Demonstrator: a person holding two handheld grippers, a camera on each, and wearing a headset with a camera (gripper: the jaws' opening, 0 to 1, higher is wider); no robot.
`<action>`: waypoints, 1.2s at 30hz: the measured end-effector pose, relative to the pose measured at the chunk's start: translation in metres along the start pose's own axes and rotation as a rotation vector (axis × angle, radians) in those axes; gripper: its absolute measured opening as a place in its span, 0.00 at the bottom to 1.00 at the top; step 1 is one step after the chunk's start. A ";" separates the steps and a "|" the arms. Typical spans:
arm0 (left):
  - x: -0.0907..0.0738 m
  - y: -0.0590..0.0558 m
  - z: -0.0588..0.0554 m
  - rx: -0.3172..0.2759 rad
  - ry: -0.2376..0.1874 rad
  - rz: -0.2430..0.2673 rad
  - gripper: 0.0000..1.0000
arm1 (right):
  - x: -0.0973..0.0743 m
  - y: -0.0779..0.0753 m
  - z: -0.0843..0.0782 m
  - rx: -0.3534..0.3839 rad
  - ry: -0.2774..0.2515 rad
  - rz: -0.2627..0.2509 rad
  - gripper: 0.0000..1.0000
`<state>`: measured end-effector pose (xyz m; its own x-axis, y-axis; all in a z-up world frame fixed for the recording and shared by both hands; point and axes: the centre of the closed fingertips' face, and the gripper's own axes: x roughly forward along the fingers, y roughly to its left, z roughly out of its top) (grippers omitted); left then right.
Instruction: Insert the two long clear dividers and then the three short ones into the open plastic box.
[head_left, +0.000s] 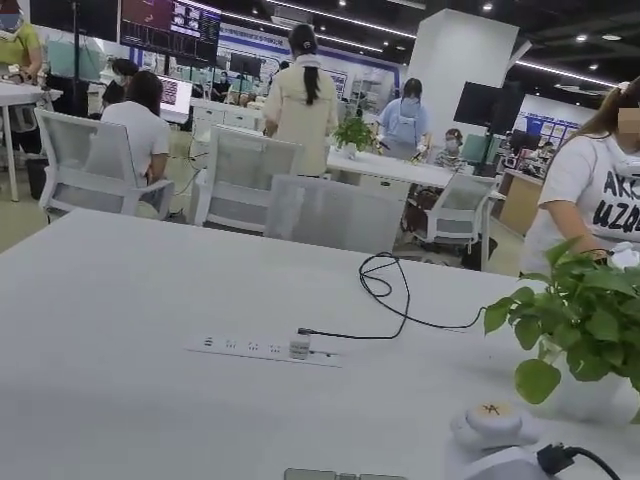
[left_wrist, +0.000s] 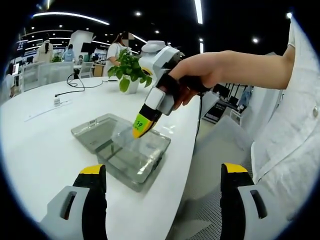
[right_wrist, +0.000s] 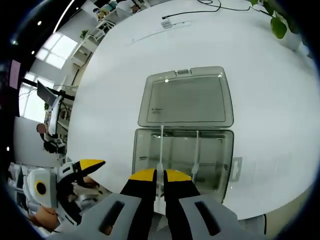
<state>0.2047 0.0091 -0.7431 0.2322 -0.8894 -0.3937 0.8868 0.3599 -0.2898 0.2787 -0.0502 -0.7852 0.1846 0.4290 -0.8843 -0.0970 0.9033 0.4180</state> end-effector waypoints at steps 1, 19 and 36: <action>0.000 0.000 0.000 -0.001 -0.001 0.000 0.97 | 0.000 -0.001 -0.001 0.003 0.002 0.001 0.07; 0.002 -0.001 0.001 -0.024 -0.019 -0.004 0.97 | 0.010 -0.006 0.000 -0.024 0.007 -0.028 0.07; 0.002 -0.001 0.001 -0.033 -0.021 -0.004 0.96 | 0.012 -0.004 0.001 -0.069 0.001 -0.044 0.07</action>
<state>0.2046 0.0065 -0.7431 0.2377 -0.8964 -0.3741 0.8741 0.3654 -0.3202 0.2818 -0.0487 -0.7969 0.1894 0.3888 -0.9016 -0.1564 0.9185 0.3633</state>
